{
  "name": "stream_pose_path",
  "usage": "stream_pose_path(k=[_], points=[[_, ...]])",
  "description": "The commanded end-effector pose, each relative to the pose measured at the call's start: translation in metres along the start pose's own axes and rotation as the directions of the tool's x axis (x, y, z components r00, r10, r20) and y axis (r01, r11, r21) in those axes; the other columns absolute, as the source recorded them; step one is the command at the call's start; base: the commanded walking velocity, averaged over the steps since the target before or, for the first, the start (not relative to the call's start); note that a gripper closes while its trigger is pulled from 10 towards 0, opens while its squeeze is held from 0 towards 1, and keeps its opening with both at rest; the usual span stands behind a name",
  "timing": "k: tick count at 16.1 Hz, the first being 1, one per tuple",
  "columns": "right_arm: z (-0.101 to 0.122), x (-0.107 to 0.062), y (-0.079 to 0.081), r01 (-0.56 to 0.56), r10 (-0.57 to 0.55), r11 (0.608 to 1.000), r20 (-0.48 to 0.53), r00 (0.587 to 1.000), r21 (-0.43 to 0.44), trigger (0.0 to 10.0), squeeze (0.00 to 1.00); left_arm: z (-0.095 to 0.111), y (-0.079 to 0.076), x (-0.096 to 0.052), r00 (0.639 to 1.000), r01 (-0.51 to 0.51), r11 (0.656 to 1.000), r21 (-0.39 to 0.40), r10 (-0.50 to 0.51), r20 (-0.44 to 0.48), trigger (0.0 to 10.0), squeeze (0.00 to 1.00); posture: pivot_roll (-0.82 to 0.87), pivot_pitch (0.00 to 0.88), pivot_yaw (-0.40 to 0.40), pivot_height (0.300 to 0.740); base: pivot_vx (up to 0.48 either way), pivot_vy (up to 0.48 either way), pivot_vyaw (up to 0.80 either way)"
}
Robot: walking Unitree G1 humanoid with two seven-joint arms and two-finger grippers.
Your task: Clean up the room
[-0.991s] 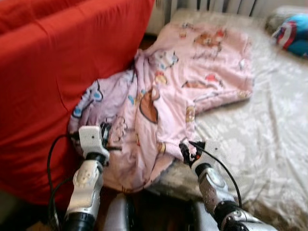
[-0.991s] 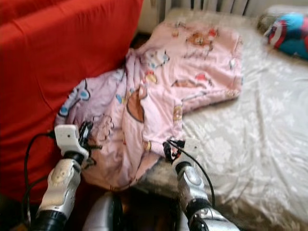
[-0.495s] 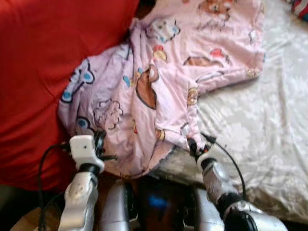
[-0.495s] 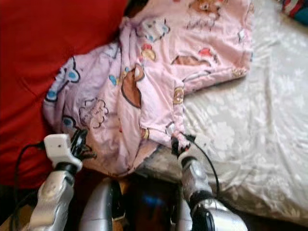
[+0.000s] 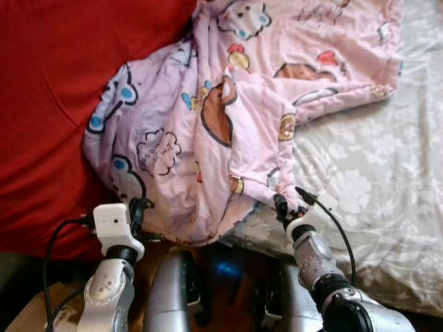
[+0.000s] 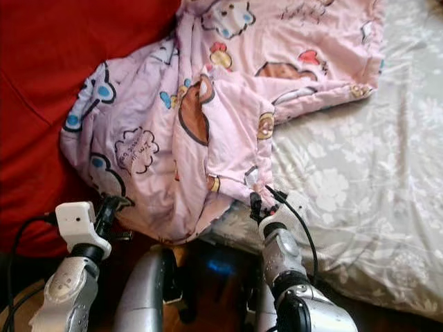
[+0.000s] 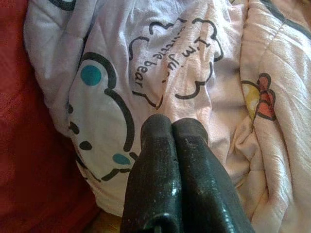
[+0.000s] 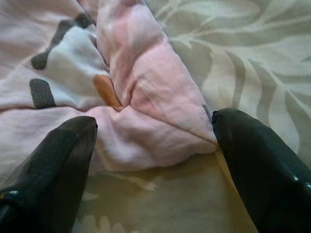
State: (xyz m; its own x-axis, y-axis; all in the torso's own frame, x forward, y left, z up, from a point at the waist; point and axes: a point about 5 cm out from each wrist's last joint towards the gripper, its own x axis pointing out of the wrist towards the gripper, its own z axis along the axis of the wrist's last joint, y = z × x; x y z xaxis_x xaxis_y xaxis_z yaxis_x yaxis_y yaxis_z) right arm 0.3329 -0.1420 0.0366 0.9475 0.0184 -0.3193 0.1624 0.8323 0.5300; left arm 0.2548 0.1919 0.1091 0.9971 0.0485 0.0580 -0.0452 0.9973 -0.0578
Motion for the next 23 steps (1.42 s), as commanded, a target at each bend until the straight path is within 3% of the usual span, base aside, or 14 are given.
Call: stream_pose_path(k=[1, 6, 7, 8, 15, 23], points=[[-0.015, -0.005, -0.007, 0.04, -0.039, 0.999, -0.05, 0.998, 0.03, 10.0, 0.0, -0.005, 0.003, -0.007, 0.999, -0.01, 1.0, 0.011, 0.01, -0.038, 10.0, 0.0, 0.06, 0.434, 0.013, 0.632, 0.0, 0.0, 0.0], [-0.011, -0.002, 0.0, 0.019, -0.017, 0.998, -0.031, 0.999, 0.061, 10.0, 0.0, -0.004, 0.004, -0.012, 0.998, -0.013, 1.0, 0.014, 0.014, -0.055, 10.0, 0.0, 0.07, 0.442, 0.012, 0.632, 0.0, 0.0, 0.0], [-0.01, -0.002, 0.002, 0.013, -0.011, 0.998, -0.025, 1.0, 0.067, 1.6, 0.0, -0.004, 0.006, -0.013, 0.998, -0.016, 1.0, 0.017, 0.017, -0.06, 10.0, 0.0, 0.07, 0.442, 0.012, 0.632, 0.0, 0.0, 0.0], [-0.01, -0.002, 0.003, 0.011, -0.009, 0.998, -0.025, 1.0, 0.066, 0.0, 0.0, -0.004, 0.007, -0.013, 0.998, -0.018, 1.0, 0.018, 0.019, -0.061, 10.0, 0.0, 0.07, 0.442, 0.012, 0.632, 0.0, 0.0, 0.0], [-0.009, -0.001, 0.001, 0.016, -0.014, 0.999, -0.036, 0.999, 0.05, 0.0, 0.0, -0.003, 0.006, -0.012, 0.998, -0.014, 1.0, 0.025, 0.016, -0.063, 10.0, 0.0, 0.07, 0.434, 0.006, 0.632, 0.0, 0.0, 0.0], [-0.012, -0.002, 0.0, 0.007, -0.009, 0.999, -0.066, 0.998, -0.031, 0.0, 0.0, -0.006, 0.004, -0.012, 0.998, -0.008, 0.999, 0.035, 0.01, -0.068, 10.0, 0.0, 0.07, 0.427, -0.001, 0.632, 0.0, 0.0, 0.0]])
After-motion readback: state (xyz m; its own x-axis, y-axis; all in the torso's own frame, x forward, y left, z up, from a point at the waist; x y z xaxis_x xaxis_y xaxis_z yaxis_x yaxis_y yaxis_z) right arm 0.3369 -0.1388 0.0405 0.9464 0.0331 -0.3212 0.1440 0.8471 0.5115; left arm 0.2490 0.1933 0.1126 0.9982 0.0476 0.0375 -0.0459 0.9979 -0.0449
